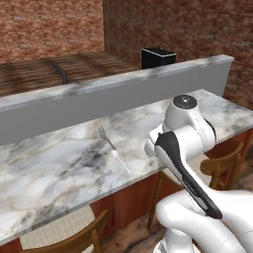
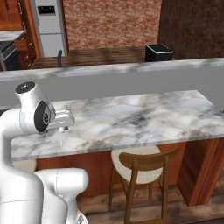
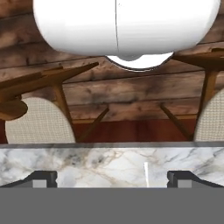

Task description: Organize the utensils by type. Pick up the wooden spoons from the counter and place them in the open cabinet. Then pick up the metallic utensils from the counter and place them in the open drawer.

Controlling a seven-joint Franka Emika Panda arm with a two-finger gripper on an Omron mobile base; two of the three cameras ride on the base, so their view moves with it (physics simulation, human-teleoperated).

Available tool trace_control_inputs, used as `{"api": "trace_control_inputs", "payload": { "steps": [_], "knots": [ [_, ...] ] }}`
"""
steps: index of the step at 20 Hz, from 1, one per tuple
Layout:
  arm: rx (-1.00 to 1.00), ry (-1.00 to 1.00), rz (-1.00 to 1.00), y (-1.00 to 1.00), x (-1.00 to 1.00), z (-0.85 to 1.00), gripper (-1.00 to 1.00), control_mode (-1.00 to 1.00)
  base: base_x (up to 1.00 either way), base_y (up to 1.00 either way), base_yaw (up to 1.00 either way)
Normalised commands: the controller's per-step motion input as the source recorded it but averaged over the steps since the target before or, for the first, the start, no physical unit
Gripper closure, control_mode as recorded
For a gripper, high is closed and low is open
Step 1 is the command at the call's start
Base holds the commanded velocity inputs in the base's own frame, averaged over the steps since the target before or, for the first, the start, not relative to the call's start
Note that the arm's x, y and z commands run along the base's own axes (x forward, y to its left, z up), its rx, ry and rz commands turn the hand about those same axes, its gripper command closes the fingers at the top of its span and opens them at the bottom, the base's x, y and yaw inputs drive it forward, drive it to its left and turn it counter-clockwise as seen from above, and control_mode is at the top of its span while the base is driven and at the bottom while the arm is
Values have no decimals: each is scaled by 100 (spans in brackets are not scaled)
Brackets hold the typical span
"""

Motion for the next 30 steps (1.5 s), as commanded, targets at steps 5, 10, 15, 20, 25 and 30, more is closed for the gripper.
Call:
{"api": "trace_control_inputs", "payload": {
  "steps": [5,10,15,20,25,30],
  "knots": [
    [0,1,0,40,0,-15,-100,-100,0,0,0],
    [0,4,0,29,18,-9,-100,-100,0,0,0],
    [0,8,0,6,42,-14,-100,-100,0,0,0],
    [0,12,0,5,47,-20,-100,-100,0,0,0],
    [0,12,0,10,26,-41,-100,-100,0,0,0],
    [-1,9,0,15,8,-50,-100,-100,0,0,0]
  ]
}}
